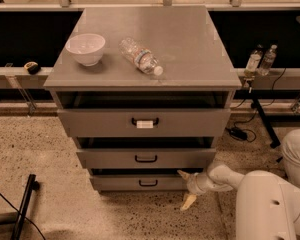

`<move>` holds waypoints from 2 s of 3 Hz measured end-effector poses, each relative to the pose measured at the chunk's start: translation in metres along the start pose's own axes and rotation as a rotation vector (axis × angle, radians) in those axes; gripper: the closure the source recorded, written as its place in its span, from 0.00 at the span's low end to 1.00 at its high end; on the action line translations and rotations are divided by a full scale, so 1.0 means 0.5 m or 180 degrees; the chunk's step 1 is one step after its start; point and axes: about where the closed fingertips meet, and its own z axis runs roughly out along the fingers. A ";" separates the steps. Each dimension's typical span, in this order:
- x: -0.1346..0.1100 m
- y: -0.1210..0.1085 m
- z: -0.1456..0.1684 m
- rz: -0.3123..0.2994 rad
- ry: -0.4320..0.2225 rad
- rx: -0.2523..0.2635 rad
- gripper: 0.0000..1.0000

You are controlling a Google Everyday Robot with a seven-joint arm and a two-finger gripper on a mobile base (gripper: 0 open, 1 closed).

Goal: Open bottom drawer

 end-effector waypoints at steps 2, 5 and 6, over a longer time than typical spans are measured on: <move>0.007 -0.024 0.008 0.0004 0.0060 0.0002 0.03; 0.002 -0.037 0.045 -0.0068 0.0139 -0.0119 0.32; -0.006 -0.021 0.035 -0.0115 0.0116 -0.0125 0.32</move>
Offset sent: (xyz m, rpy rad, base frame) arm 0.0263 -0.0077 0.0028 -0.0343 -0.0125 -0.0135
